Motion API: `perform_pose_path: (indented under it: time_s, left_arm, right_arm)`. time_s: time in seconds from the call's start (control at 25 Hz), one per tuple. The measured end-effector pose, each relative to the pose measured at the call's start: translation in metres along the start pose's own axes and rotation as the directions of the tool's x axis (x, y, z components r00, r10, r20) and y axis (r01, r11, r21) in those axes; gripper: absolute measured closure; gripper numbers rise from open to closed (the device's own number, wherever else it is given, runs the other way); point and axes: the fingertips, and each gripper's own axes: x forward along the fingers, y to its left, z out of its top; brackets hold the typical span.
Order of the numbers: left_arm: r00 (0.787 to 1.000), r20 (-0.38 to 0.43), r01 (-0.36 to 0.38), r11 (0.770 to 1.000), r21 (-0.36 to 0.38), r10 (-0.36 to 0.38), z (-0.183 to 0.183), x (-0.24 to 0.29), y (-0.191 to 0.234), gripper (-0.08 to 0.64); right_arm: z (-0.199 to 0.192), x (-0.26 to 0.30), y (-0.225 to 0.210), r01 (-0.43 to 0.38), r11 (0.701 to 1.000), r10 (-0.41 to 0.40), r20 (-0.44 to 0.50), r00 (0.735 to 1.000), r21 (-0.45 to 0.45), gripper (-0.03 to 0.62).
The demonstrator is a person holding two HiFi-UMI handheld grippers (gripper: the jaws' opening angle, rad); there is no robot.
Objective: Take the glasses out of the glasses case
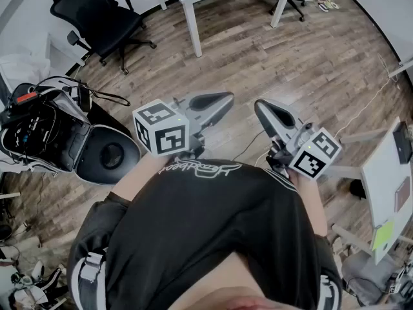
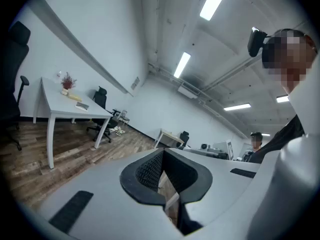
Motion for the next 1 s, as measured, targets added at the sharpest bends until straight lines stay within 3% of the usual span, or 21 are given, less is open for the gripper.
perform_pose_path:
  time_s: [0.44, 1.0]
  left_arm:
    - [1.000, 0.023, 0.007, 1.000, 0.019, -0.007, -0.009, -0.005, -0.028, 0.554]
    - [0.999, 0.020, -0.026, 1.000, 0.002, 0.026, -0.019, 0.010, -0.039, 0.554]
  right_arm:
    - [-0.001, -0.025, 0.024, -0.008, 0.999, 0.009, 0.015, 1.000, -0.033, 0.583]
    - [0.003, -0.048, 0.013, -0.004, 0.999, 0.006, 0.050, 0.999, -0.035, 0.583]
